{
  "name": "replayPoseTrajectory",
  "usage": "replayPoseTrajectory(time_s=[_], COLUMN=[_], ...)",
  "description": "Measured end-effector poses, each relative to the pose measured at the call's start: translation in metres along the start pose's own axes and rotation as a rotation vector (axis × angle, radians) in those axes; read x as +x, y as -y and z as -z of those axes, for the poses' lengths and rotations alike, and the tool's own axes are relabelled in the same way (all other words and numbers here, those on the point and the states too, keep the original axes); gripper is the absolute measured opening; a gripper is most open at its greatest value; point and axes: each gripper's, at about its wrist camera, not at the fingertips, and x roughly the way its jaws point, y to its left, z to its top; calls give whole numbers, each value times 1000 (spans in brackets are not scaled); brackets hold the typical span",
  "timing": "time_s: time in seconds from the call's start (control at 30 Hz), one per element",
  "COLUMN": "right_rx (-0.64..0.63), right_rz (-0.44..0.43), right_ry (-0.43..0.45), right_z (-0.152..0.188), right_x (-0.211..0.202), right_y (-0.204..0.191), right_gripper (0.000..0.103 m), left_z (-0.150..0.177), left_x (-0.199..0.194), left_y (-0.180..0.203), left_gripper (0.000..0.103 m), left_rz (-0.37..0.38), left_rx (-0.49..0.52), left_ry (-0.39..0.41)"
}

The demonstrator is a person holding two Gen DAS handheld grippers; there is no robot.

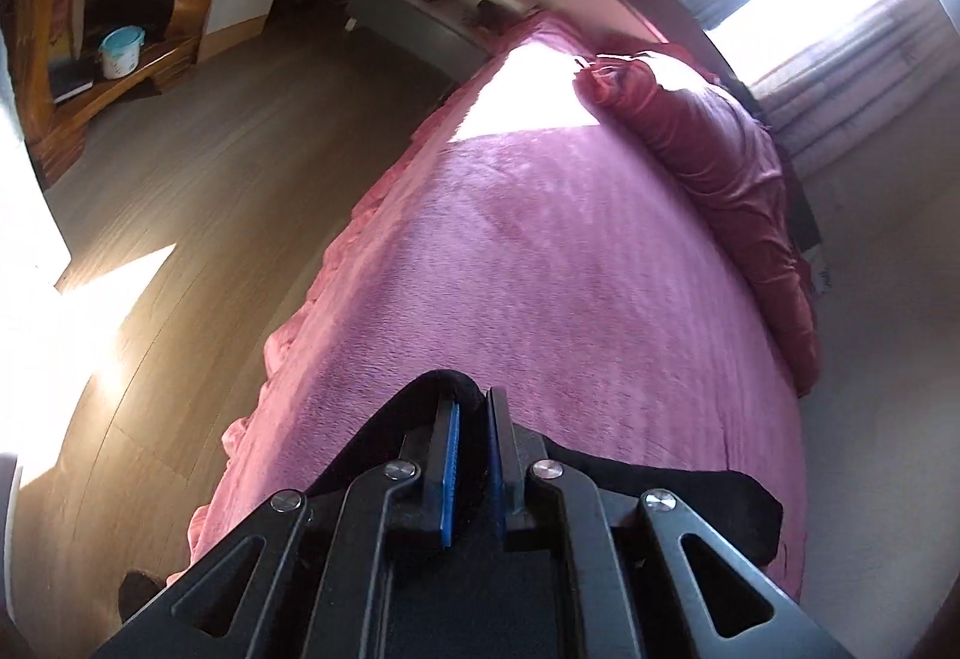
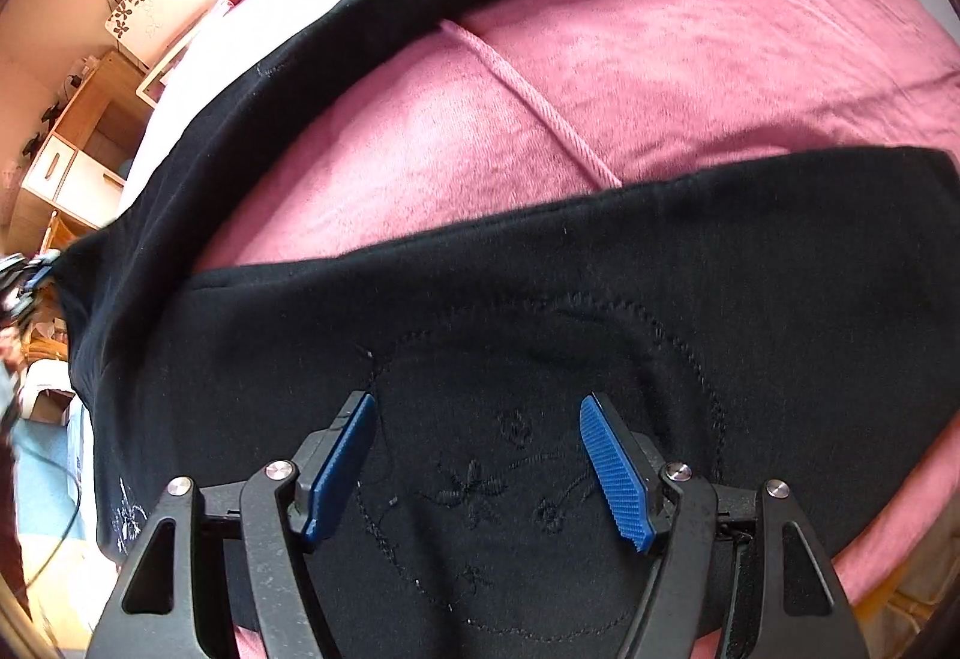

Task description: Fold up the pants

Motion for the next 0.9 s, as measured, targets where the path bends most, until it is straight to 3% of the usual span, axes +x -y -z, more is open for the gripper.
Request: replayPoseTrajectory(time_s=[0.17,0.33,0.6,0.73,0.9], right_rx=[23,58,84,141,180], right_rz=[-46,-120,-254,-290,-257], right_ry=[39,67,89,106,97], right_z=[-21,-51,-124,-170,-228], right_x=[-4,-6,-4,5,28], right_y=[1,0,-33,-51,-75], right_gripper=[71,70,56,51,42], left_z=[56,129,218,233,235], left_x=[-85,-144,-174,-173,-171], left_y=[40,45,36,30,25], left_gripper=[7,7,6,6,6], left_rz=[249,403,424,428,423], left_rx=[186,261,353,346,331], left_ry=[40,-2,-121,-147,-169])
